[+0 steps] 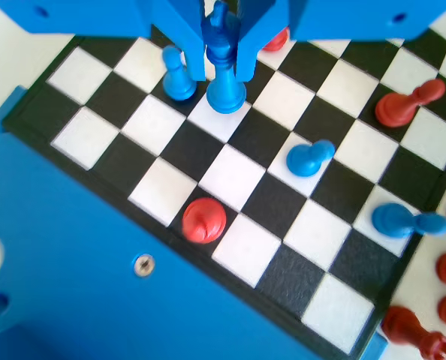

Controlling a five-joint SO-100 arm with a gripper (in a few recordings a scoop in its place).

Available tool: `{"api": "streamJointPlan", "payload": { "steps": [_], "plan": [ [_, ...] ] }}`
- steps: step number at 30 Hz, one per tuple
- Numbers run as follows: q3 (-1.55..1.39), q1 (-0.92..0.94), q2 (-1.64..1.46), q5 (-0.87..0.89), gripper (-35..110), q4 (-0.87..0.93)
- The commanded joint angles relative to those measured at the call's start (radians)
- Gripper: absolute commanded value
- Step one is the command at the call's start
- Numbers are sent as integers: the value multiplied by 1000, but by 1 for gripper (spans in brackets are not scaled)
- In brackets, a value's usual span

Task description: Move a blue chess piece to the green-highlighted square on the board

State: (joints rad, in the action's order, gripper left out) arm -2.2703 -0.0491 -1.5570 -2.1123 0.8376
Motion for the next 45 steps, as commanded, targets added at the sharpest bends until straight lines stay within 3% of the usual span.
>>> {"api": "streamJointPlan", "payload": {
  "steps": [1,18,30,38,45],
  "plan": [
    [-21,-14,-49,-6,2,-15],
    [8,-18,-51,9,12,-3],
    [334,6,-143,12,15,440],
    [632,17,-304,155,15,781],
    [753,23,-538,276,15,951]
  ]
}}
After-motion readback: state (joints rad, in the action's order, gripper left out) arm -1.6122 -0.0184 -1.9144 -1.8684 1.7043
